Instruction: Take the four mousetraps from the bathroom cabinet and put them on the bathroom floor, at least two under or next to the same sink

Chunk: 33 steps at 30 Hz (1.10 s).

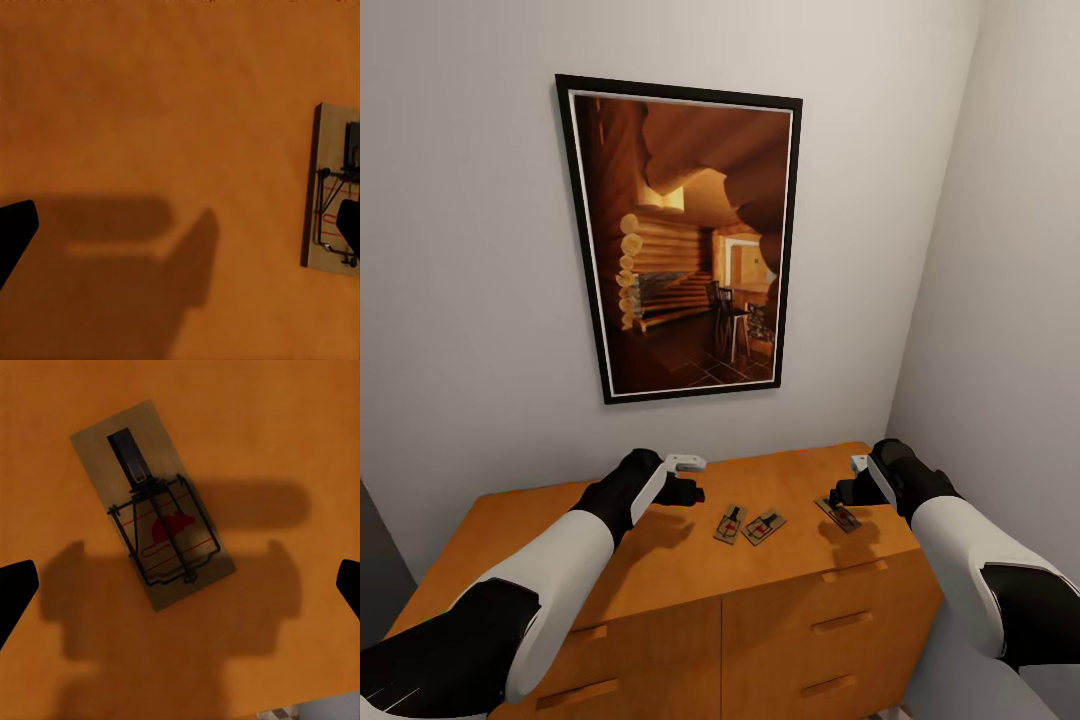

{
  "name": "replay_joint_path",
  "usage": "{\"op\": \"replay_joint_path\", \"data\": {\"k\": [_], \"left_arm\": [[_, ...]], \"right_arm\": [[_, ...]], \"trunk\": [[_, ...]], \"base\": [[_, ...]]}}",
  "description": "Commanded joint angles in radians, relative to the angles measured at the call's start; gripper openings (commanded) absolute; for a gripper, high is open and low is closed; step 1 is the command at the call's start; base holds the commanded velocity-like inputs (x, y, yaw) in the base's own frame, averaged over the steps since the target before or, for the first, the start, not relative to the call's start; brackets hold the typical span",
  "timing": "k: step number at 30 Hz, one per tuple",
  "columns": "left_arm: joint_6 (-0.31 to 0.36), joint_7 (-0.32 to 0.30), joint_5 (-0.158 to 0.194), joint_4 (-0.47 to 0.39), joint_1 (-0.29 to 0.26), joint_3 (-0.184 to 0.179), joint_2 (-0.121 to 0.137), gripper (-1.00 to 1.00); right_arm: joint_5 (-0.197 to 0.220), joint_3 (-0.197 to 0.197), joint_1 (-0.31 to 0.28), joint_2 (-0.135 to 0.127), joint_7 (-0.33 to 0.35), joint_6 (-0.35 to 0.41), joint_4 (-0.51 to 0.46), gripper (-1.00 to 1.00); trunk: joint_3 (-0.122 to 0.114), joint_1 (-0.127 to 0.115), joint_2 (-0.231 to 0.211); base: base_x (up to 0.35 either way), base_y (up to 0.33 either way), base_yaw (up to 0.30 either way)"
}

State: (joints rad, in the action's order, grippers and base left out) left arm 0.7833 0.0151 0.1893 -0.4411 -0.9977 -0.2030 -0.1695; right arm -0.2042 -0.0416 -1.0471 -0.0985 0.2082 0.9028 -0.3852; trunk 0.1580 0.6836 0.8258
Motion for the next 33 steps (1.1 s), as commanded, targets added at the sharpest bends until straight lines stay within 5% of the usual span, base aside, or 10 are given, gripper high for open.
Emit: {"op": "replay_joint_path", "data": {"k": [1,33], "left_arm": [[0.004,0.002,0.005,-0.001,-0.001,-0.006,0.001,1.0],[0.004,0.002,0.006,-0.002,-0.001,-0.005,0.001,1.0]], "right_arm": [[-0.011,-0.004,-0.001,0.0,0.008,0.004,-0.001,1.0],[-0.009,-0.006,-0.001,0.0,0.008,0.004,-0.001,1.0]], "trunk": [[0.002,0.0,0.001],[0.002,0.0,0.001]], "base": [[0.0,0.0,0.0],[0.0,0.0,0.0]]}}
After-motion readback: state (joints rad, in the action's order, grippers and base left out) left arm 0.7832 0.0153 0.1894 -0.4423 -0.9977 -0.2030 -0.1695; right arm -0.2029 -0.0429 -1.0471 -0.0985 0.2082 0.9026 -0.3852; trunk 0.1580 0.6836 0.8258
